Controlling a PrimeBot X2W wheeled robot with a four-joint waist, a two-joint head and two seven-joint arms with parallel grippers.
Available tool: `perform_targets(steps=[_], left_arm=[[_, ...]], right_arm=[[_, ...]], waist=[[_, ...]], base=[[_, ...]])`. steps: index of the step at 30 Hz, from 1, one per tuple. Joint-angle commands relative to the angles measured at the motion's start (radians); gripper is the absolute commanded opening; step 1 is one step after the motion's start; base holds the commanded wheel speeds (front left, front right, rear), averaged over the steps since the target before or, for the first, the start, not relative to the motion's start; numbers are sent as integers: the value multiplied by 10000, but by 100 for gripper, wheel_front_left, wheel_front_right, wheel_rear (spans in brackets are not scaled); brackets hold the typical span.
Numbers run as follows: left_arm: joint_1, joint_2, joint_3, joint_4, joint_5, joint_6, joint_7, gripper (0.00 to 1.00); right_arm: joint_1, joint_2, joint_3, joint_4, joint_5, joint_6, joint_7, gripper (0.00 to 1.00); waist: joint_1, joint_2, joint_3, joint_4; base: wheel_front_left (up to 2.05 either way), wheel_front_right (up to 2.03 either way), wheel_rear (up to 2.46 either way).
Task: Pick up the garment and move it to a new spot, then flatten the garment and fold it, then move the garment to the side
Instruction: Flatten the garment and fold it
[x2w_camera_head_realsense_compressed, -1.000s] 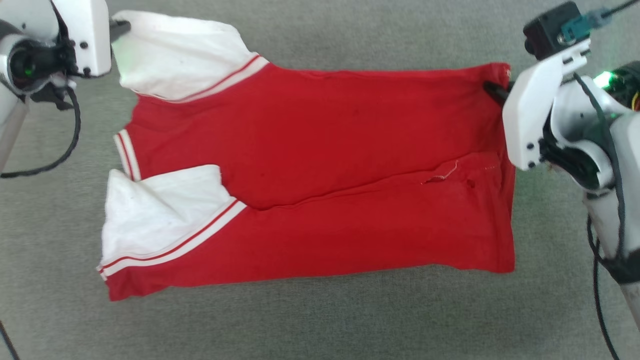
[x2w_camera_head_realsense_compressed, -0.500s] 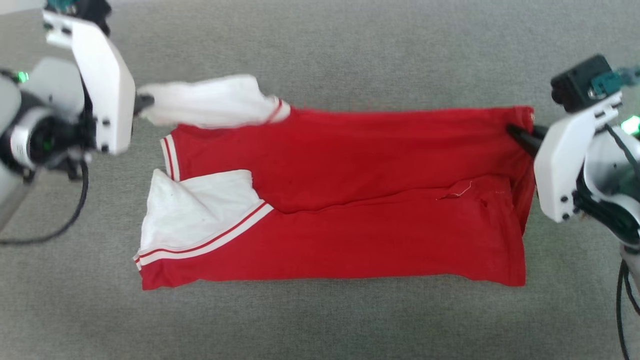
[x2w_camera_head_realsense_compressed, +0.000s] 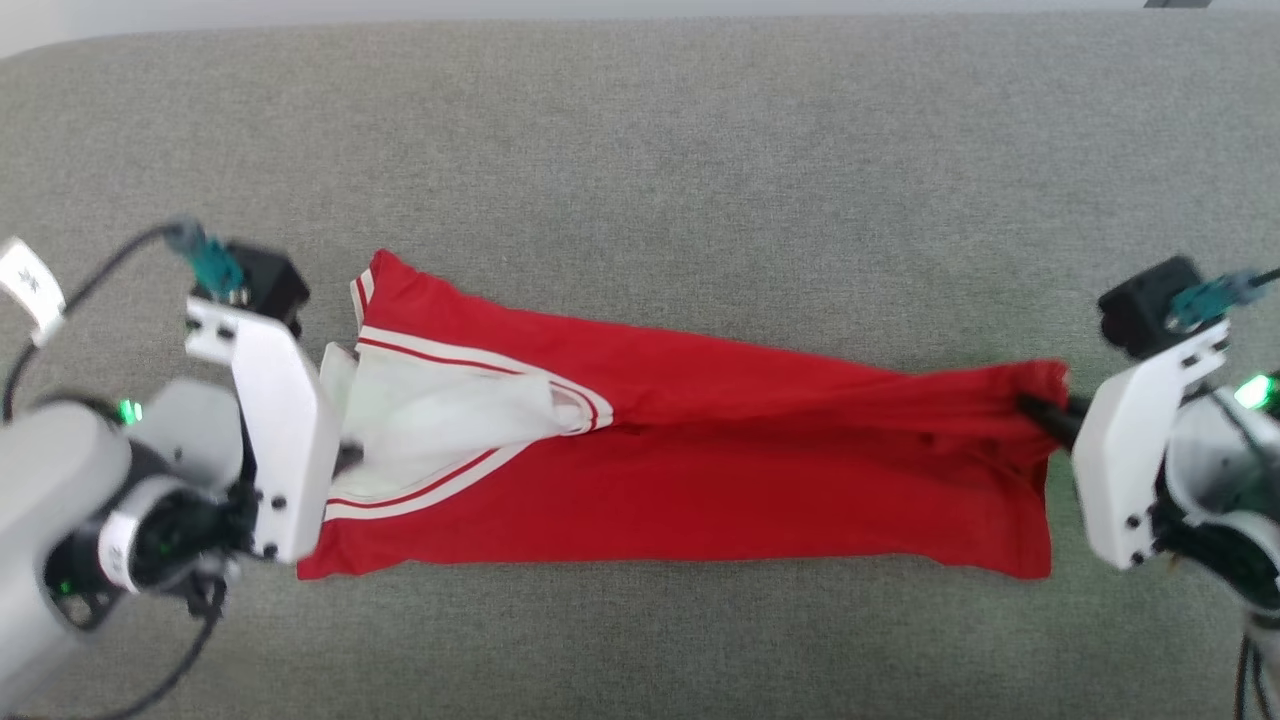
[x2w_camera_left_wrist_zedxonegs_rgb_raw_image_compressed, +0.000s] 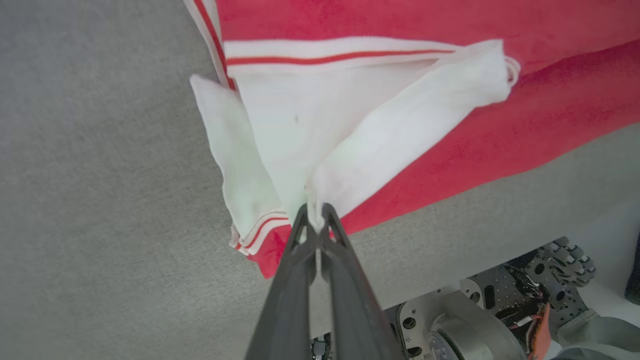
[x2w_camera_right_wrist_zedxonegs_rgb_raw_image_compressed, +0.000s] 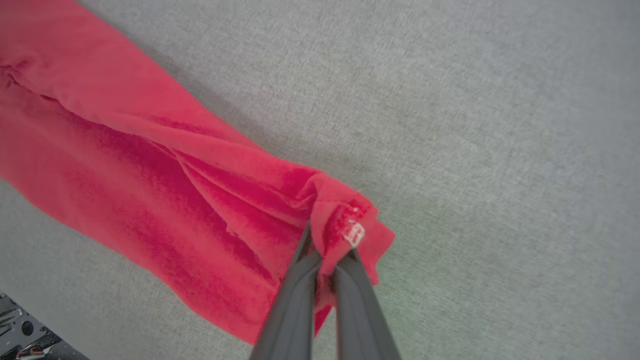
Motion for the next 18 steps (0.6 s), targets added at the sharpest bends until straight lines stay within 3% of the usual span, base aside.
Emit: perform_targets(steps=[1, 2, 4, 5, 6, 7, 8, 9, 18], left_arm=[[287, -103, -70, 184, -152, -18, -157, 0], [287, -103, -70, 184, -152, -18, -157, 0], [625, -292, -132, 613, -288, -63, -341, 0], [702, -349, -197, 802, -158, -198, -472, 0], [780, -463, -153, 1045, -183, -247, -679, 32], [878, -572, -125, 1276, -250, -289, -829, 42], [954, -640, -149, 1467, -205, -386, -961, 60], [974, -677, -178, 1584, -69, -510, -1122, 100], [1396, -683, 464, 1949, 28, -1006, -3151, 100]], right_arm=[[132, 102, 28, 139, -73, -19, -142, 0], [132, 102, 28, 139, -73, -19, -142, 0], [184, 313, 112, 368, -121, -17, -249, 19], [182, 365, 163, 454, -174, -14, -309, 49], [180, 419, 180, 557, -196, -16, -356, 100], [176, 450, 195, 633, -222, -14, -402, 100], [191, 475, 243, 677, -239, -14, -447, 100], [221, 509, 282, 674, -230, -16, -479, 100], [655, 618, -453, -105, -59, -14, -940, 100]], waist=[[0, 0, -21, -8], [0, 0, -21, -8], [0, 0, -47, -37], [0, 0, -59, -46], [0, 0, -74, -54], [0, 0, -97, -54], [0, 0, -125, -52], [0, 0, -153, -54], [0, 0, -357, -56]], base=[[0, 0, 0], [0, 0, 0], [0, 0, 0], [0, 0, 0], [0, 0, 0], [0, 0, 0], [0, 0, 0], [0, 0, 0], [0, 0, 0]])
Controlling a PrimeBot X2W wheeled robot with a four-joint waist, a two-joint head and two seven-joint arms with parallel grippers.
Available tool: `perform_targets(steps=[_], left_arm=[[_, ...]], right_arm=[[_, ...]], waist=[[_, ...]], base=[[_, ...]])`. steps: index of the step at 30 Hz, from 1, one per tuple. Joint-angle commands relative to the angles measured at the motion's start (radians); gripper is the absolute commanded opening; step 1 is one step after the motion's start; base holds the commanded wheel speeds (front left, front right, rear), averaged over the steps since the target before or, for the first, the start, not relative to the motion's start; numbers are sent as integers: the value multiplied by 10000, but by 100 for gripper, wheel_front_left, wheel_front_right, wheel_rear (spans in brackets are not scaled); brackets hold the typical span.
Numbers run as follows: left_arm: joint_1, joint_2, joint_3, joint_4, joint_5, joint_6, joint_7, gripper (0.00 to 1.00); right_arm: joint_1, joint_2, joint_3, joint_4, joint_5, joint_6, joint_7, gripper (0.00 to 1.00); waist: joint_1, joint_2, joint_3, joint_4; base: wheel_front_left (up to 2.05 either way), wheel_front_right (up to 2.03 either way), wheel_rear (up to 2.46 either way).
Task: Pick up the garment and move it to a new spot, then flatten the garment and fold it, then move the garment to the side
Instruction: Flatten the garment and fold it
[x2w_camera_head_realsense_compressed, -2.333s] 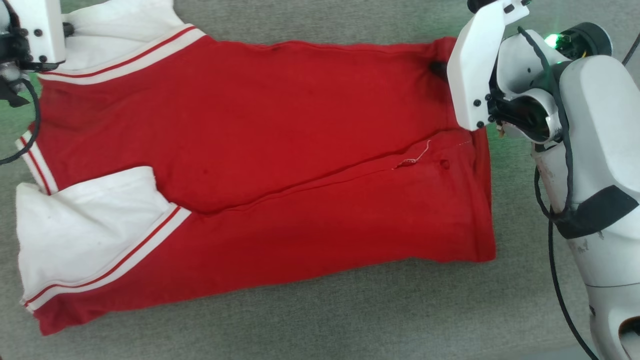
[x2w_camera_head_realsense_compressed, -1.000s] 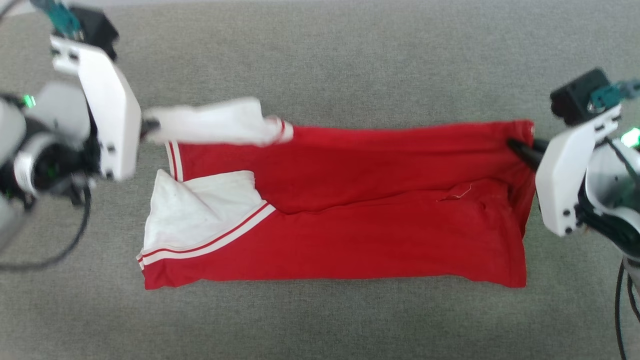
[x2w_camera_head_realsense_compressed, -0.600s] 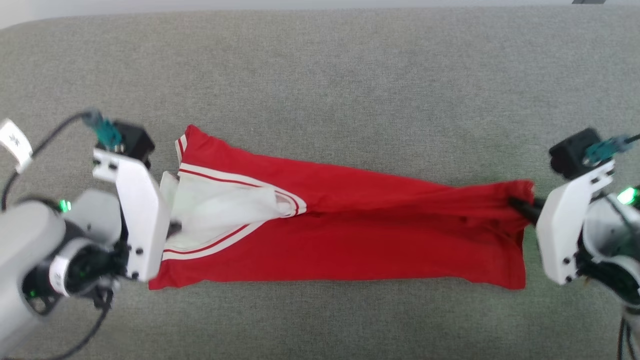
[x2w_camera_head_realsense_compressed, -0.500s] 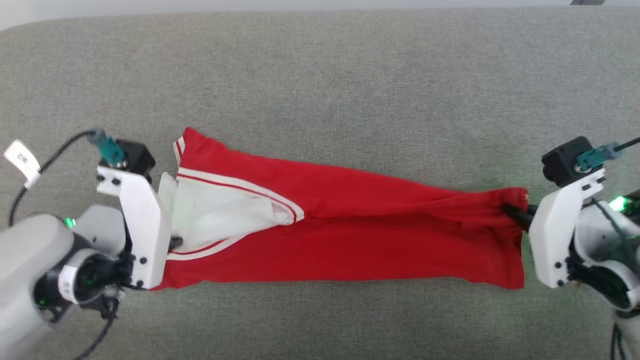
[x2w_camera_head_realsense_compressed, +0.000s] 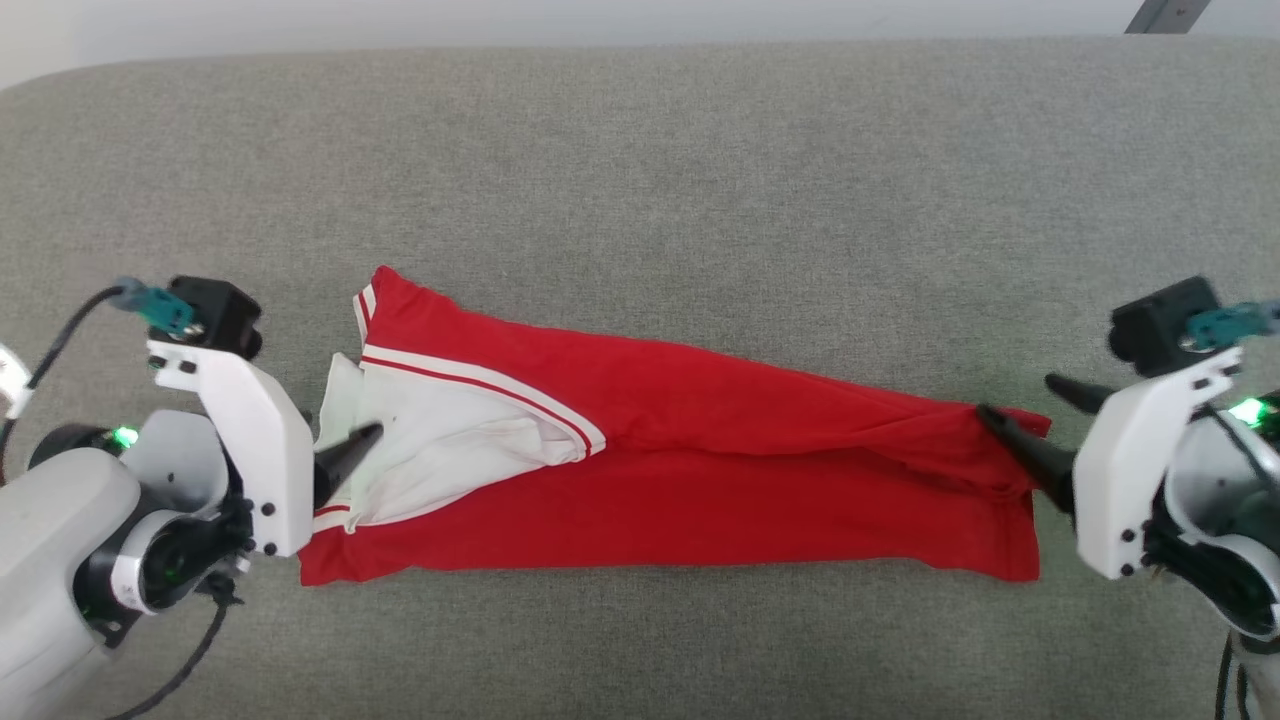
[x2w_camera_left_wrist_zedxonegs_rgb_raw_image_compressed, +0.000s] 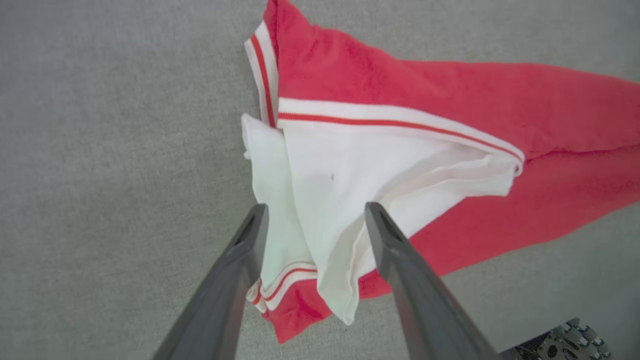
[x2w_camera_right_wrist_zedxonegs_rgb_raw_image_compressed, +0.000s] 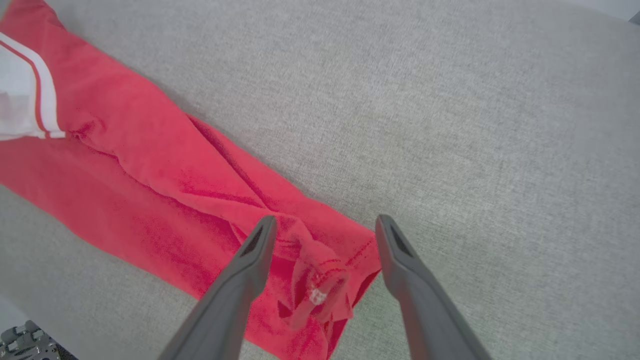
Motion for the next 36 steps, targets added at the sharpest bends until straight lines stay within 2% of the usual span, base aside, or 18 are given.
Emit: perform_targets(steps=[1, 8, 17, 19, 23, 27, 28, 30, 36], left_arm=[[171, 55, 140, -76, 139, -141, -473, 100], [611, 272, 656, -304, 894, -450, -2959, 100], [1733, 511, 1382, -283, 1490, -338, -6426, 100], [2048, 503, 1539, -261, 1536, -302, -6871, 100], [2708, 319, 2222, -183, 1914, -97, -7227, 100], [3643, -330, 3821, -253, 2642, -151, -7242, 100], [3643, -330, 3821, -253, 2642, -151, -7242, 100], [4194, -664, 4670, -278, 3197, -255, -7242, 100], [5782, -1899, 6752, -213, 4532, -982, -7245, 100]], right_arm=[[164, 96, -239, -208, -73, -9, -261, 100], [707, 574, -1492, -885, -714, -9, -1681, 100], [1521, 1271, -2622, -1196, -1186, -7, -3600, 100], [1713, 1326, -2747, -1115, -1197, -9, -3874, 100], [2141, 1566, -2918, -1003, -1179, -7, -4034, 100], [2551, 1703, -2995, -938, -1174, -7, -3814, 100], [2551, 1703, -2995, -938, -1174, -7, -3814, 100], [2676, 1729, -2998, -869, -1112, -7, -3641, 100], [2794, 1631, -3067, -414, -942, -9, -3017, 100]], waist=[[0, 0, -29, -3], [0, 0, -149, -26], [0, 0, -271, -121], [0, 0, -293, -109], [0, 0, -340, 0], [0, 0, -345, 210], [0, 0, -345, 210], [0, 0, -334, 312], [0, 0, -274, 676]], base=[[0, 0, 0], [0, 0, 0], [0, 0, 0], [0, 0, 0], [0, 0, 0], [0, 0, 0], [0, 0, 0], [0, 0, 0], [0, 0, 0]])
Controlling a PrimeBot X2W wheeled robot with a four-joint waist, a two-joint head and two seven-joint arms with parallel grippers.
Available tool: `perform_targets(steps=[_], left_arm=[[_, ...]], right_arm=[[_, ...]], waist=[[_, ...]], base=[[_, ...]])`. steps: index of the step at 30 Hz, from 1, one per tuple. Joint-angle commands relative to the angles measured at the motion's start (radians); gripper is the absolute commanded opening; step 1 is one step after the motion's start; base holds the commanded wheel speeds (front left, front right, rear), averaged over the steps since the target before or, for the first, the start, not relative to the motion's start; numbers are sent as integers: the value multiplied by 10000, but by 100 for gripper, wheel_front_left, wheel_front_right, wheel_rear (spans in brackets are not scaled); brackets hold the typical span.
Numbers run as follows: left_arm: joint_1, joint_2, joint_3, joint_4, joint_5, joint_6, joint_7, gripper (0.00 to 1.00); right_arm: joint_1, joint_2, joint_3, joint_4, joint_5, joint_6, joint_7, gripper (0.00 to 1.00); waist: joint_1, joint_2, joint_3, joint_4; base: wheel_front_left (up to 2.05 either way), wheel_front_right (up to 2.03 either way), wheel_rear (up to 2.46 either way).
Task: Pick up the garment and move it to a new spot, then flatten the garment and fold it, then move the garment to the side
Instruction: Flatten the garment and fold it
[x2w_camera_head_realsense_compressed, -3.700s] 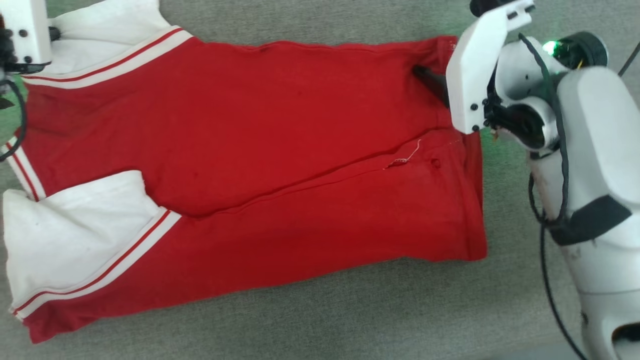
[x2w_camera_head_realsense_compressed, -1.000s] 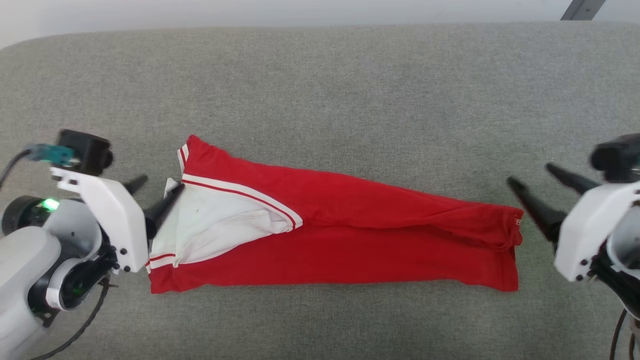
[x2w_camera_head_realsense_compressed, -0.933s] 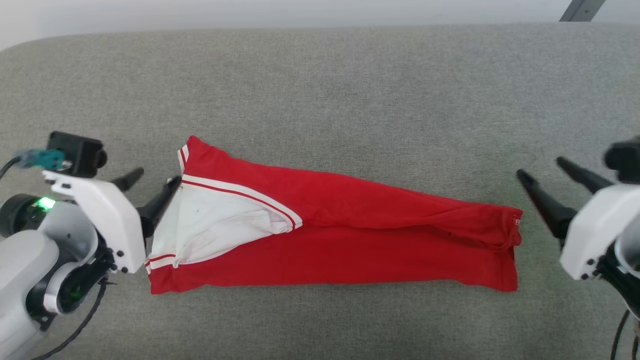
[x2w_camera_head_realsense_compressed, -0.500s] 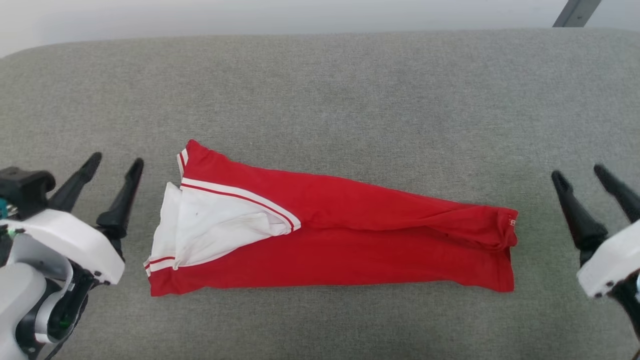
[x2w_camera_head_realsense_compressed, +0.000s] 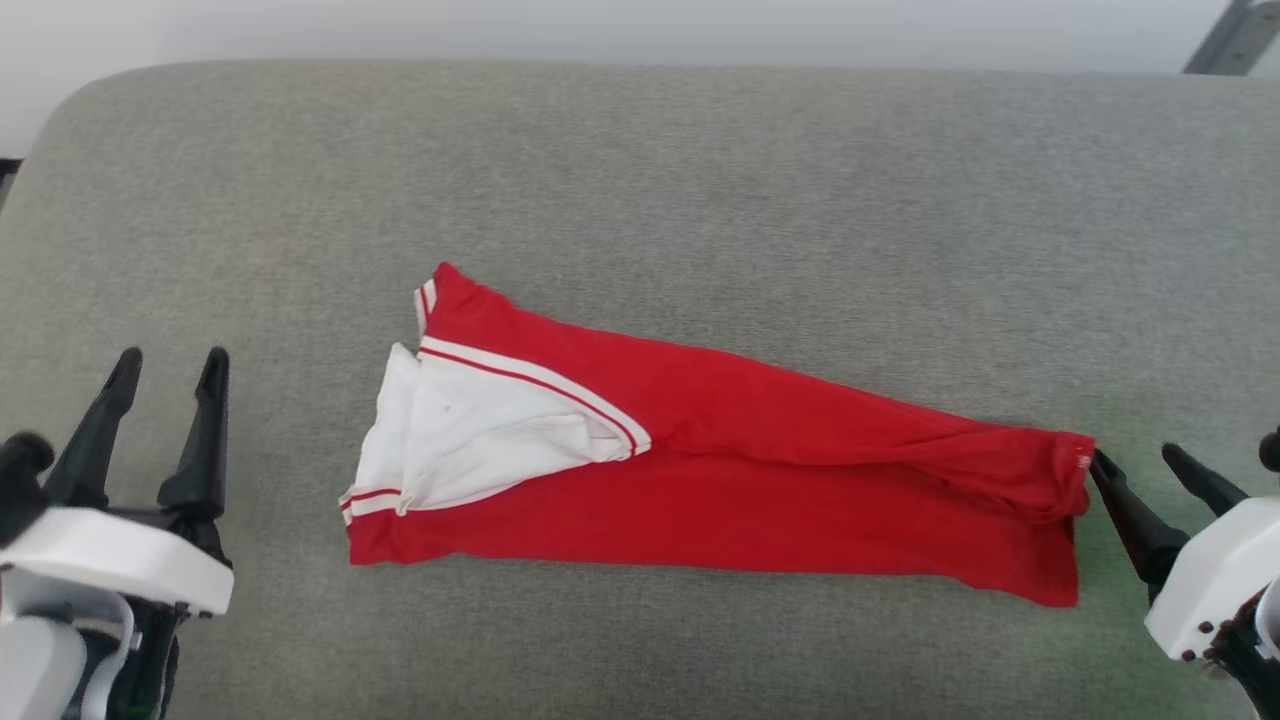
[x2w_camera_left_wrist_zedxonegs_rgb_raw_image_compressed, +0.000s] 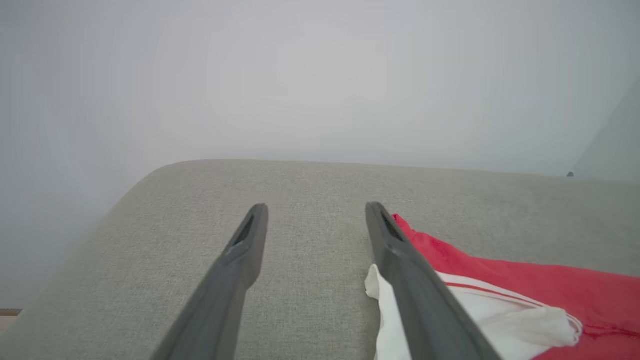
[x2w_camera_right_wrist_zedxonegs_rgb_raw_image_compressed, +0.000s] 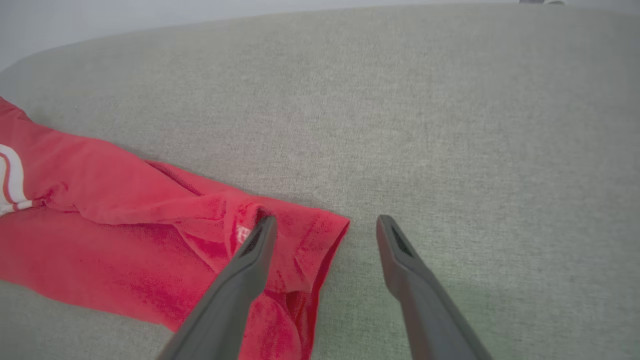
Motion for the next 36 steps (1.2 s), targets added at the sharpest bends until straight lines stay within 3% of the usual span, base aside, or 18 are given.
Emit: perform_targets(steps=[1, 12, 22, 23, 36], left_arm=[[222, -243, 323, 3, 195, -152, -43, 100], [1673, -2366, 2678, 362, 1673, -1473, -45, 100], [1956, -3431, 3815, 719, 2415, -2278, -45, 100], [1981, -3572, 3985, 739, 2522, -2384, -46, 100], [2302, -4208, 4657, 690, 2962, -2751, -46, 100]], right_arm=[[-26, -82, -39, 188, 107, -7, 96, 100], [-364, -359, 436, 1868, 807, -5, 1650, 100], [-1069, -382, 1658, 3666, 1142, -4, 3752, 100], [-1208, -405, 1859, 3737, 1331, 7, 4225, 0], [-2288, -1324, 372, 3093, 1652, -14, 5018, 0]], waist=[[0, 0, 43, 130], [0, 0, 202, 855], [0, 0, 257, 1154], [0, 0, 230, 1162], [0, 0, -102, 1021]], base=[[0, 0, 0], [0, 0, 0], [0, 0, 0], [0, 0, 0], [0, 0, 0]])
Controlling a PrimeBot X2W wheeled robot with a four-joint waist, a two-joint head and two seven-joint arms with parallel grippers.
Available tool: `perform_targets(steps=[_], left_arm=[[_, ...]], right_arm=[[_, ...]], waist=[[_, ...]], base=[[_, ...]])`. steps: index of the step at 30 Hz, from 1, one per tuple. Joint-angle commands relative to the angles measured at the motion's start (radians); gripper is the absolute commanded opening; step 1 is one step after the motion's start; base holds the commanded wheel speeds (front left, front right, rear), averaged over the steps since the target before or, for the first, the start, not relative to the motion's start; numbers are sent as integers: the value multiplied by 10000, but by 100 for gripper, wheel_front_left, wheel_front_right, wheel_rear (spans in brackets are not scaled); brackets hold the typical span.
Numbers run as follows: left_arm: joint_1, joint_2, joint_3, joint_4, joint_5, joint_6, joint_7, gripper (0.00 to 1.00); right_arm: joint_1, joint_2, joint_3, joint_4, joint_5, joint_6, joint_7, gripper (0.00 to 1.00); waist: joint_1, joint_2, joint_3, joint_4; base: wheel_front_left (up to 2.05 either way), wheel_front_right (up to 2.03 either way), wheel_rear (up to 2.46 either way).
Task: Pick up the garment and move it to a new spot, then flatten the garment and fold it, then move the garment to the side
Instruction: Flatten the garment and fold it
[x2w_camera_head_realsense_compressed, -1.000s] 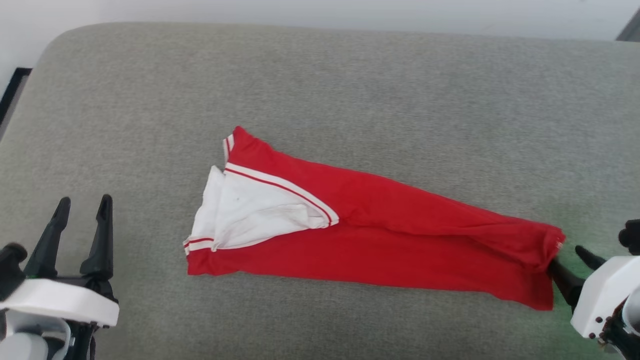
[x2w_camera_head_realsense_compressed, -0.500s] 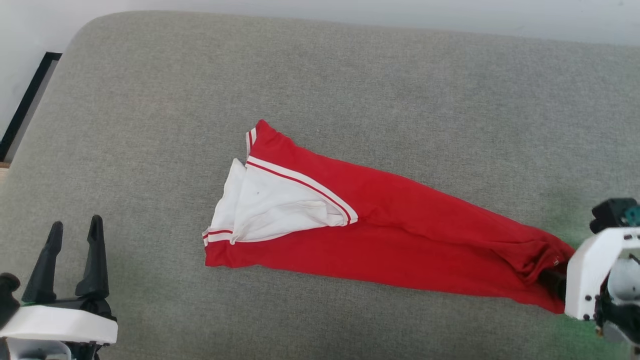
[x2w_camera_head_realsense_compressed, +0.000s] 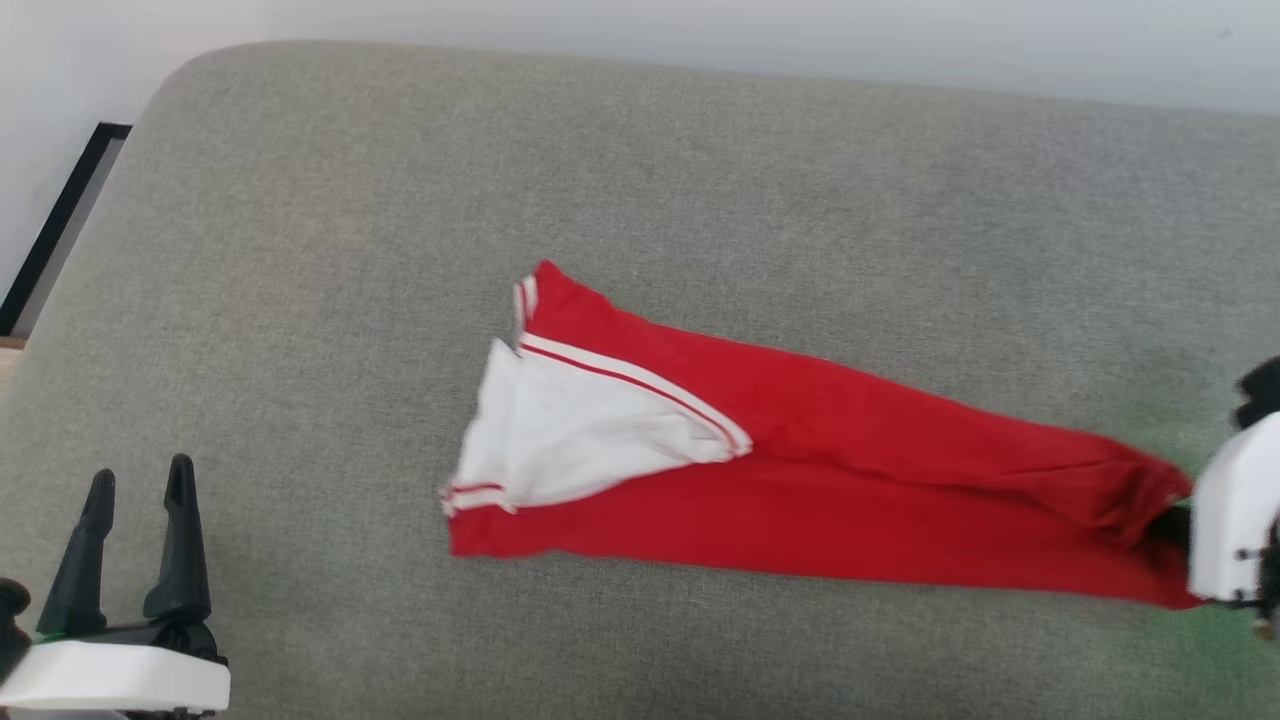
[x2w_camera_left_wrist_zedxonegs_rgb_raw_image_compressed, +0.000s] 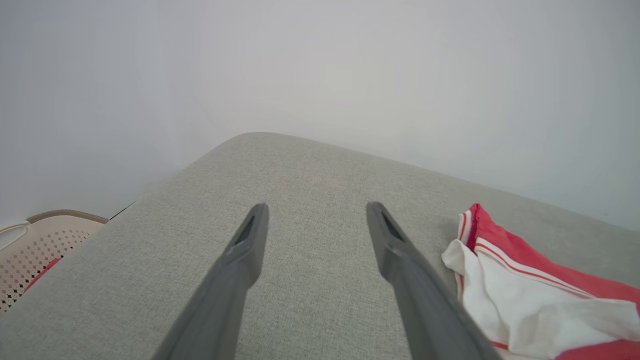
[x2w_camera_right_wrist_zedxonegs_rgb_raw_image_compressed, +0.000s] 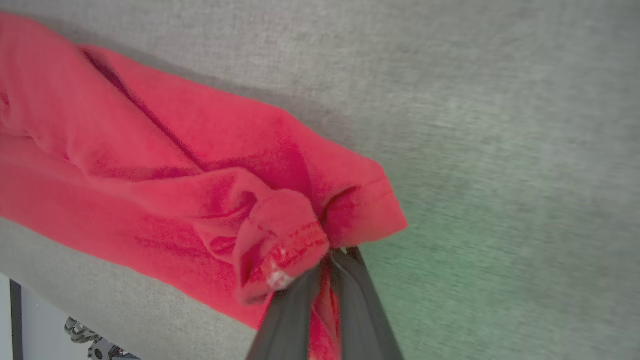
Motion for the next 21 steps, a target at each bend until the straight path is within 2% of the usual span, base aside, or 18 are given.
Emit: perform_targets(steps=[1, 7, 13, 17, 21], left_arm=[[96, -15, 44, -24, 148, -11, -46, 100], [251, -210, 90, -62, 319, -76, -46, 100], [353, -323, -57, -92, 251, -71, -46, 100], [390, -269, -128, -73, 129, -73, -46, 100], [389, -268, -205, -34, 31, -74, -46, 100]], right_arm=[[-94, -52, -60, 1, -36, -26, 36, 0], [-285, -553, -1183, 254, -386, -26, 102, 0], [-531, -1194, -2172, 1102, -1161, -26, -150, 0], [-791, -1268, -2354, 1510, -1589, -23, -216, 0], [-772, -1126, -2082, 1110, -1340, -20, 21, 0]], waist=[[0, 0, -36, -38], [0, 0, -162, -205], [0, 0, -213, -358], [0, 0, -251, -461], [0, 0, -315, -522]], base=[[0, 0, 0], [0, 0, 0], [0, 0, 0], [0, 0, 0], [0, 0, 0]])
